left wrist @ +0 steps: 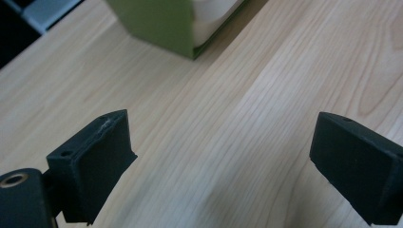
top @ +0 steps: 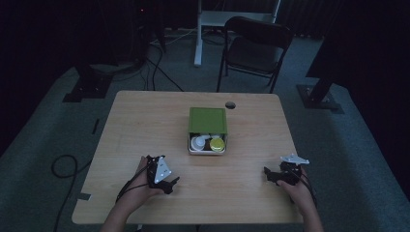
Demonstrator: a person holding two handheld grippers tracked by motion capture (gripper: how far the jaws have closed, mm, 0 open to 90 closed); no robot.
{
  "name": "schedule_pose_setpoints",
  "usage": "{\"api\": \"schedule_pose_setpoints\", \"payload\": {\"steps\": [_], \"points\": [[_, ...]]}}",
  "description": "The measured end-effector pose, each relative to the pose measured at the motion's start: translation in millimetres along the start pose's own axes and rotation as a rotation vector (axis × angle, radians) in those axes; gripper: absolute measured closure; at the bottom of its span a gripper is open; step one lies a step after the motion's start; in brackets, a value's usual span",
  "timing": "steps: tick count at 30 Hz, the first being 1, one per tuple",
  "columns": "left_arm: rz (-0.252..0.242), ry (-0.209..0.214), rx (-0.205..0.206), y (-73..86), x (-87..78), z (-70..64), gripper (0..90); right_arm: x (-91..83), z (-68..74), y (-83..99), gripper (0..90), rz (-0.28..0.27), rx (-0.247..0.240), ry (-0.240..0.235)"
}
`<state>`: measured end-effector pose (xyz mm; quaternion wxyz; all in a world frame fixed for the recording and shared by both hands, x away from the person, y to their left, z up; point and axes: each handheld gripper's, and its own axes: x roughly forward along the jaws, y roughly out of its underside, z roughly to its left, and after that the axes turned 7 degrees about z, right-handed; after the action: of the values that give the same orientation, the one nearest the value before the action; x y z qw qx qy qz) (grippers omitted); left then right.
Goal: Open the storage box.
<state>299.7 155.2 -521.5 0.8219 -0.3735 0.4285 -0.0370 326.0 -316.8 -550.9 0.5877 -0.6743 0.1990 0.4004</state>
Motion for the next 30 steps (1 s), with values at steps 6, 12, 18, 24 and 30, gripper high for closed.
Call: {"api": "schedule_pose_setpoints", "payload": {"steps": [6, 12, 18, 24, 30], "points": [[-0.045, 0.018, 0.045, -14.0, 3.7, -8.6, 7.1, 0.0, 0.0, 0.0, 11.3, 0.000, 0.000, 0.000], [-0.067, 0.032, 0.095, -24.5, 8.7, -17.6, 7.1, 0.0, 0.0, 0.0, 11.3, 0.000, 0.000, 0.000], [-0.095, 0.047, 0.141, -36.6, 15.8, -26.3, 11.1, 0.0, 0.0, 0.0, 11.3, 0.001, 0.000, 0.000], [-0.134, 0.002, 0.203, -48.6, 23.7, -31.7, 14.8, 0.0, 0.0, 0.0, 11.3, 0.000, 0.001, 0.000], [-0.137, -0.013, 0.264, -55.8, 32.0, -35.2, 14.9, 0.0, 0.0, 0.0, 11.3, 0.000, 0.001, 0.000]]}}
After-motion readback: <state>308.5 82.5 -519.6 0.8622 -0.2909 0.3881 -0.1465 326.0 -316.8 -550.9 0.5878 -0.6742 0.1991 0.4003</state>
